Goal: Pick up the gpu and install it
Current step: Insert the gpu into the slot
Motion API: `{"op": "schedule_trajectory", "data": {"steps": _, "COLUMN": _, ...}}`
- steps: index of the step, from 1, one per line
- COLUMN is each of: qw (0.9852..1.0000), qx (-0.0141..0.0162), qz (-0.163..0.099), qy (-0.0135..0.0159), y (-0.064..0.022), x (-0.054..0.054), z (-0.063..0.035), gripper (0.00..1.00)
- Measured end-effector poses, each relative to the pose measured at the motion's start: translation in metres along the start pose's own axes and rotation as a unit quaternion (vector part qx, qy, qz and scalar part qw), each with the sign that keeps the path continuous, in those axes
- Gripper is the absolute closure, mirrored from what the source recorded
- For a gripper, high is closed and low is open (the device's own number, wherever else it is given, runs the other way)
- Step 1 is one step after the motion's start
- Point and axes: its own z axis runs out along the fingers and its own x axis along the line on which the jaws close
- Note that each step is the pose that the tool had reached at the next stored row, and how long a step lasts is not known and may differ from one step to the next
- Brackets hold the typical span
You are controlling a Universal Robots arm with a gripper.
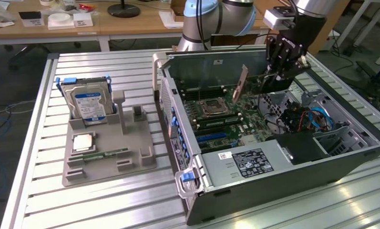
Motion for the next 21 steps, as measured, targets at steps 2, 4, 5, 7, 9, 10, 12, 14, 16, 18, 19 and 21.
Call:
{"op": "schedule_trajectory", "data": {"steps": 2, "qw": 1.0, "qx": 0.0001, "qz": 0.001, "qy": 0.0, "y": 0.0027, "x": 0.0003, "z": 0.0001, "gripper": 0.73}}
{"op": "schedule_trajectory", "data": {"steps": 4, "qw": 1.0, "qx": 0.0001, "qz": 0.002, "qy": 0.0, "y": 0.003, "x": 0.0012, "z": 0.0001, "gripper": 0.73}}
{"op": "schedule_trajectory", "data": {"steps": 5, "qw": 1.0, "qx": 0.0001, "qz": 0.004, "qy": -0.0002, "y": 0.0031, "x": 0.0018, "z": 0.0002, "gripper": 0.73}}
{"op": "schedule_trajectory", "data": {"steps": 7, "qw": 1.0, "qx": 0.0001, "qz": 0.009, "qy": -0.0003, "y": 0.0031, "x": 0.0026, "z": 0.0002, "gripper": 0.73}}
{"op": "schedule_trajectory", "data": {"steps": 9, "qw": 0.9999, "qx": 0.0002, "qz": 0.014, "qy": -0.0006, "y": 0.0031, "x": 0.0034, "z": 0.0003, "gripper": 0.73}}
{"op": "schedule_trajectory", "data": {"steps": 10, "qw": 0.9999, "qx": 0.0002, "qz": 0.016, "qy": -0.0006, "y": 0.0032, "x": 0.0037, "z": 0.0004, "gripper": 0.73}}
{"op": "schedule_trajectory", "data": {"steps": 12, "qw": 0.9998, "qx": 0.0002, "qz": 0.02, "qy": -0.0008, "y": 0.0036, "x": 0.0042, "z": 0.0005, "gripper": 0.73}}
{"op": "schedule_trajectory", "data": {"steps": 14, "qw": 0.9998, "qx": 0.0003, "qz": 0.021, "qy": -0.0008, "y": 0.0037, "x": 0.0042, "z": 0.0005, "gripper": 0.73}}
{"op": "schedule_trajectory", "data": {"steps": 16, "qw": 0.9998, "qx": 0.0002, "qz": 0.021, "qy": -0.0008, "y": 0.0038, "x": 0.0042, "z": 0.0005, "gripper": 0.73}}
{"op": "schedule_trajectory", "data": {"steps": 18, "qw": 0.9998, "qx": 0.0003, "qz": 0.021, "qy": -0.0008, "y": 0.0038, "x": 0.0043, "z": 0.0005, "gripper": 0.73}}
{"op": "schedule_trajectory", "data": {"steps": 19, "qw": 0.9998, "qx": 0.0003, "qz": 0.021, "qy": -0.0008, "y": 0.0038, "x": 0.0043, "z": 0.0005, "gripper": 0.73}}
{"op": "schedule_trajectory", "data": {"steps": 21, "qw": 0.9998, "qx": 0.0003, "qz": 0.021, "qy": -0.0008, "y": 0.005, "x": 0.0043, "z": 0.0006, "gripper": 0.73}}
